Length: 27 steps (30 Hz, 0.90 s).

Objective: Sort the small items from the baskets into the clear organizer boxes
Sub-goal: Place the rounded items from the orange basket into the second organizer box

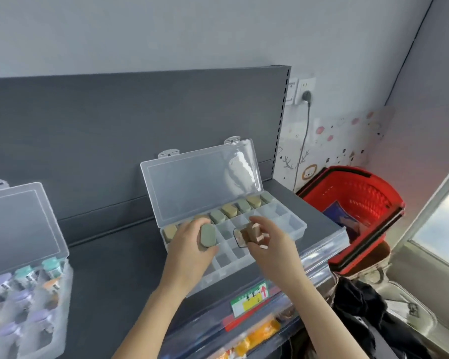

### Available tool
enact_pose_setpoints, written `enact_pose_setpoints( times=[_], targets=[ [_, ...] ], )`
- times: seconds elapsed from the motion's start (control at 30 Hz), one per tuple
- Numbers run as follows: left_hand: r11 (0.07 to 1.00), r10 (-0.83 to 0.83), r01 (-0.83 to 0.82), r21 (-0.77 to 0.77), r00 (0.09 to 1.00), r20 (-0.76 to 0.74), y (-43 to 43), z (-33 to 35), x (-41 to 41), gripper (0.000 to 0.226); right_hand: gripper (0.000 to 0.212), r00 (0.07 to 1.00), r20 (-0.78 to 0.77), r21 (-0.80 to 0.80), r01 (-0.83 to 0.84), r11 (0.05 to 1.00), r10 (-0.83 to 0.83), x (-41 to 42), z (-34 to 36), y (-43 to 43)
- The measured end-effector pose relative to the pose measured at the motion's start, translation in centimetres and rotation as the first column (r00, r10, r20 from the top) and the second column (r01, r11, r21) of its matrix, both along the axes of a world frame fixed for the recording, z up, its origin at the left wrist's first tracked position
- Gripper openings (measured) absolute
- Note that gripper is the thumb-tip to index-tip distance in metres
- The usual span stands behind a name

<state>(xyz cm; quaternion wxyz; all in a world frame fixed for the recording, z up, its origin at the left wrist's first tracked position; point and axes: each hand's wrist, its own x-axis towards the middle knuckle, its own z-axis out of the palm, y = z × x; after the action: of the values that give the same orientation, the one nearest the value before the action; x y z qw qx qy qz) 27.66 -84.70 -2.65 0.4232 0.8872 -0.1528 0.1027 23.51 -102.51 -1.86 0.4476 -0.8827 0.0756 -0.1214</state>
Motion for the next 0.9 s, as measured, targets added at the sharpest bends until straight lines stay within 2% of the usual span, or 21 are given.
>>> enact_pose_setpoints(
  times=[0.17,0.33,0.6,0.8,0.9],
  targets=[
    [0.998,0.059,-0.058,0.033,0.998,-0.003,-1.5,-0.9,1.8,0.048,0.050,0.998,-0.007,-0.040,-0.055,0.998,0.055,2.5,-0.4,-1.1],
    [0.988,0.072,-0.070,0.139,0.997,-0.010,-2.3,-2.1,4.0,0.058,0.044,0.998,0.033,-0.054,-0.045,0.998,0.046,3.8,-0.5,-1.7],
    [0.974,0.094,-0.088,0.207,0.995,-0.021,-2.7,-3.6,6.0,0.053,0.044,0.995,0.068,-0.111,-0.060,0.992,0.068,6.1,-0.9,-1.5],
    [0.915,0.081,-0.070,0.396,0.997,-0.011,-2.4,-3.7,6.5,0.062,0.043,0.992,0.090,-0.143,-0.077,0.987,0.090,7.5,-1.9,-1.9],
    [0.912,0.089,-0.068,0.403,0.995,-0.034,-2.1,-4.2,6.4,0.065,0.043,0.989,0.079,-0.123,-0.113,0.986,0.123,8.1,-2.0,-2.2]
  ],
)
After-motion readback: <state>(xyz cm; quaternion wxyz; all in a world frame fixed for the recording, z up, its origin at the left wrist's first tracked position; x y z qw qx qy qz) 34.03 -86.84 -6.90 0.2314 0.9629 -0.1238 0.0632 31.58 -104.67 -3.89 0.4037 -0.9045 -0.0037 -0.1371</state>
